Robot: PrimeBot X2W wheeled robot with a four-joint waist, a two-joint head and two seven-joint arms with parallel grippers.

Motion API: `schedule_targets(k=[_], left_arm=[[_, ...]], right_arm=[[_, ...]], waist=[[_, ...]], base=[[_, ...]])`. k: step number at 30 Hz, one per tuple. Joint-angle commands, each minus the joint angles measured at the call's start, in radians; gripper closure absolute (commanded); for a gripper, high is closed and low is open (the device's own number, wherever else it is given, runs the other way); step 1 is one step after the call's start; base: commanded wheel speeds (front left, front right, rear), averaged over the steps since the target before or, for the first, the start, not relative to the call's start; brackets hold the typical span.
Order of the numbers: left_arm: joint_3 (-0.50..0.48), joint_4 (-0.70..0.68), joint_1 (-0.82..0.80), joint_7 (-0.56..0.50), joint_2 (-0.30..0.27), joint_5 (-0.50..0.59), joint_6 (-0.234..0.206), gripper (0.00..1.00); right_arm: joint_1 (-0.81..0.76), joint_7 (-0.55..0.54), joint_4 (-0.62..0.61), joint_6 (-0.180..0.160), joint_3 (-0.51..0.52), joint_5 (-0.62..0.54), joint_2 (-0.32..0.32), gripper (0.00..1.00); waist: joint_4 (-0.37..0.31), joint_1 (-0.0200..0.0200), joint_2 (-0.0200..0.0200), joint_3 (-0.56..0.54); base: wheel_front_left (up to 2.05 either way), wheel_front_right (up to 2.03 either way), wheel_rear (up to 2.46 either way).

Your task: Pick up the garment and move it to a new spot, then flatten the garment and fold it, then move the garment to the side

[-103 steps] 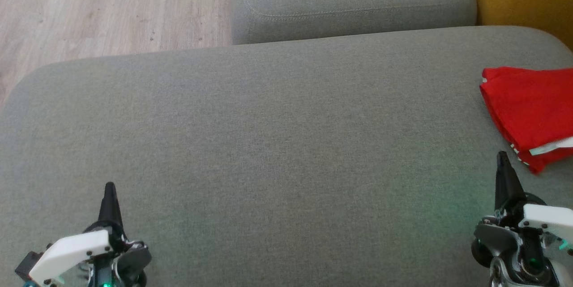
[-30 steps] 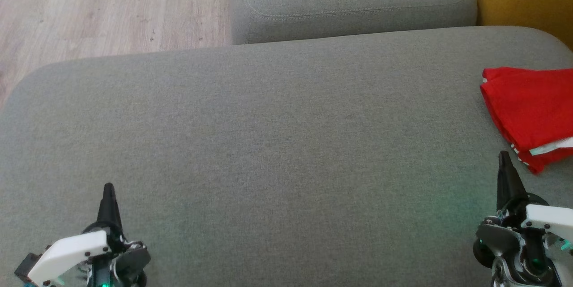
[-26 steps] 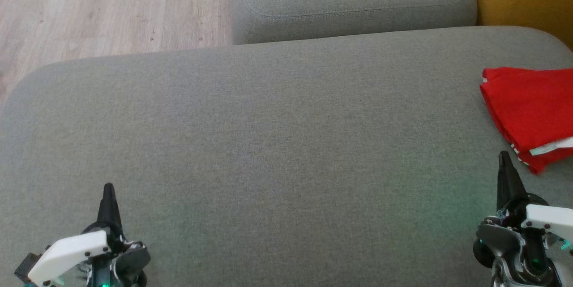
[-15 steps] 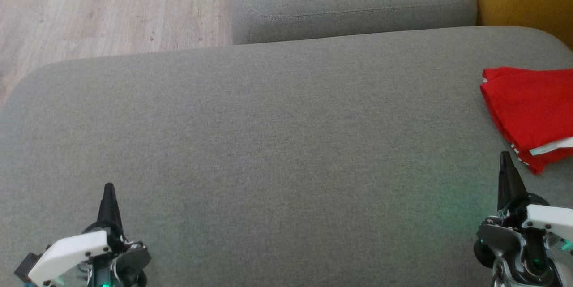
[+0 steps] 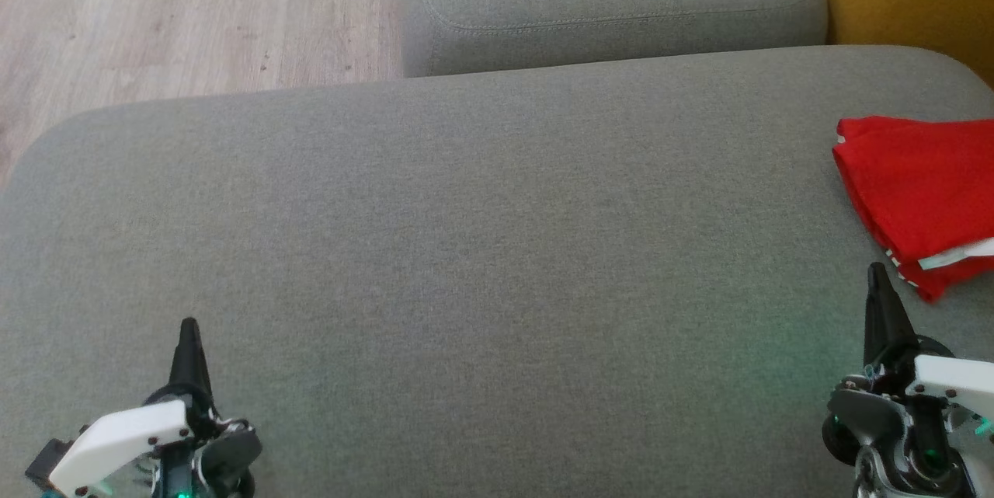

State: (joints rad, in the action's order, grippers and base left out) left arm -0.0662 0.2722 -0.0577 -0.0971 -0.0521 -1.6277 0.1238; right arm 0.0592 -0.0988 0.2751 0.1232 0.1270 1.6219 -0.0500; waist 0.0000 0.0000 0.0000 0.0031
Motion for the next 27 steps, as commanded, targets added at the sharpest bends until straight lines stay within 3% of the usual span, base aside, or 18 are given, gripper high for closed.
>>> schedule_targets(k=[1, 27], left_arm=[[-0.038, -0.027, -0.049, -0.008, -0.006, 0.011, 0.007, 1.00], [-0.041, -0.027, -0.050, -0.011, -0.003, 0.014, 0.007, 1.00]], right_arm=[[0.048, -0.008, -0.031, 0.008, -0.021, -0.007, -0.006, 1.00], [0.048, -0.011, -0.031, 0.008, -0.018, -0.009, -0.004, 1.00]], waist=[[0.000, 0.0000, 0.0000, 0.000], [0.000, 0.0000, 0.0000, 0.000]], base=[[0.00, 0.00, 0.00], [0.00, 0.00, 0.00]])
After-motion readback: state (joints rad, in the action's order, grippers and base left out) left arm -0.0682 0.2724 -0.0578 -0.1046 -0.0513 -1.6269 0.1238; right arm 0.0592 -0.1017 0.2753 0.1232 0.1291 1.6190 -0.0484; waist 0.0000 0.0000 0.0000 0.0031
